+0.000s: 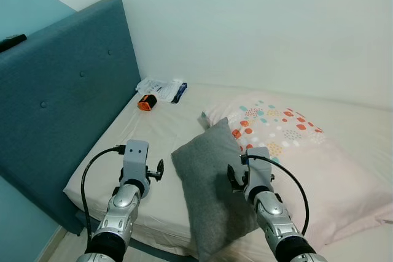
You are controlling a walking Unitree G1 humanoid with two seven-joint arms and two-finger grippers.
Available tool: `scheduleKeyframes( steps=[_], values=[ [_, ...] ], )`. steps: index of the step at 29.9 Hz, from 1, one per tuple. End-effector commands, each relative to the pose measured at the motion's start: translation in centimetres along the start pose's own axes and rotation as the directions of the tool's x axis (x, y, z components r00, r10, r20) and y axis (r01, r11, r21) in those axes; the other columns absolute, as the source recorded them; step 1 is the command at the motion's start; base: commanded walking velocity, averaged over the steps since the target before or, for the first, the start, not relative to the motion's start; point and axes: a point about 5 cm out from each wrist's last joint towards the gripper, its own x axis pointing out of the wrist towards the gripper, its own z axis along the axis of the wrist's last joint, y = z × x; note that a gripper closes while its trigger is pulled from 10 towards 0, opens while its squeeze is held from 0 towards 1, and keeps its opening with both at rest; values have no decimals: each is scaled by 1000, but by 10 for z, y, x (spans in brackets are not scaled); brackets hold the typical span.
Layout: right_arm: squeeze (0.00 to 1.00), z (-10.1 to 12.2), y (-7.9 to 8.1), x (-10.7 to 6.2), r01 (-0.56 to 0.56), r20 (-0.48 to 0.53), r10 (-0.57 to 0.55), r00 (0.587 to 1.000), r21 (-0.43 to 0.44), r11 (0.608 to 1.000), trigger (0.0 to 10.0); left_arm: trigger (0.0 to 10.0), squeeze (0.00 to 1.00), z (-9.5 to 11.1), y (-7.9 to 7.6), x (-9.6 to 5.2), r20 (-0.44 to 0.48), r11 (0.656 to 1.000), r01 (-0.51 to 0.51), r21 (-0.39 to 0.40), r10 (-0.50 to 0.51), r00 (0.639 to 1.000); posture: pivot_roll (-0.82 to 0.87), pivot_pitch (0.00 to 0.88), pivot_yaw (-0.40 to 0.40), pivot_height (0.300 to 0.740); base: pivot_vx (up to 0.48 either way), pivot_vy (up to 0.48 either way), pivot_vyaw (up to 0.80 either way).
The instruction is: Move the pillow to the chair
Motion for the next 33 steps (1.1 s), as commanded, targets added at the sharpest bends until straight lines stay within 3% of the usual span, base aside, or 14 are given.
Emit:
scheduleKeyframes(
  steps=[1, 14, 33],
  values=[
    [0, 2, 2, 1, -2, 6, 2, 1000, 24, 1000, 10000, 10000, 0, -5, 1, 0, -32, 1000, -1, 12, 1, 1000, -101, 39, 49, 650, 0, 0, 0],
    [0, 5, 4, 2, -20, 14, 20, 1000, 22, 1000, 10000, 10000, 0, -6, 1, -1, -30, 1000, -3, 13, 3, 1000, -97, 30, 44, 595, 0, 0, 0],
    [0, -1, -2, -8, -19, 41, 17, 999, 52, 998, 10000, 10000, 0, -7, 0, -2, -24, 1000, 12, 23, -12, 1000, -99, 18, 47, 572, 0, 0, 0]
  ],
)
